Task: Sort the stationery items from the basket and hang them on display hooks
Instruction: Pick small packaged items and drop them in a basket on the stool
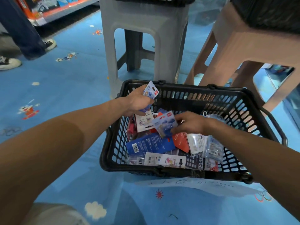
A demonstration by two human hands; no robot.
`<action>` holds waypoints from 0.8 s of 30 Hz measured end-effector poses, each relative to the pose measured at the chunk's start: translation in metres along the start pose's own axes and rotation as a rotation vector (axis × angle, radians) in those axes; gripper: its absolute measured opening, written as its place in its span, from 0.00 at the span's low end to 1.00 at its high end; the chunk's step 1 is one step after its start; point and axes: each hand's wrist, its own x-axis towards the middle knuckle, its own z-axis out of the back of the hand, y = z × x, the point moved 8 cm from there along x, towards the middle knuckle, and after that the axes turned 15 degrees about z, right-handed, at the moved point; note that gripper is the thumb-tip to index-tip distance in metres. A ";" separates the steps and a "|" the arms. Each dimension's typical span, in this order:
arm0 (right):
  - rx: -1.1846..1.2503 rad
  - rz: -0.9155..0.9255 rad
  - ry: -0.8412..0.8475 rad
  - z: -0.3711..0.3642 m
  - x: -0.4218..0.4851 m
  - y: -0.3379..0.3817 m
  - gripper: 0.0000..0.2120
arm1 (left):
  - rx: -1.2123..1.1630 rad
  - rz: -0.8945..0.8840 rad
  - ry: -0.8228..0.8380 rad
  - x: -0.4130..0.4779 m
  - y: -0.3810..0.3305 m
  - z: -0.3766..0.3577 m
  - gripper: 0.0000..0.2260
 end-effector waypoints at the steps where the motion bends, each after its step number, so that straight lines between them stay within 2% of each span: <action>1: 0.084 -0.027 -0.049 0.009 -0.005 -0.005 0.12 | -0.018 0.008 0.008 0.000 0.001 -0.002 0.14; 4: 0.342 -0.044 -0.144 0.023 -0.015 -0.014 0.11 | -0.112 0.058 0.069 -0.001 0.003 -0.011 0.17; 8: 0.694 0.027 -0.204 0.027 -0.015 -0.006 0.23 | -0.173 0.162 0.287 -0.007 0.007 -0.033 0.24; 10: 0.766 0.031 -0.229 0.024 -0.009 -0.001 0.24 | -0.164 0.166 0.381 -0.009 0.005 -0.045 0.27; 14: 0.797 0.016 -0.307 0.023 0.000 0.010 0.16 | -0.160 0.147 0.402 -0.006 0.004 -0.050 0.27; 20: 0.765 0.023 -0.438 0.029 0.004 0.021 0.17 | -0.158 0.095 0.426 -0.008 0.002 -0.047 0.20; 24: 0.488 -0.013 -0.383 0.032 0.002 0.022 0.19 | -0.225 0.010 0.313 -0.002 -0.005 -0.051 0.20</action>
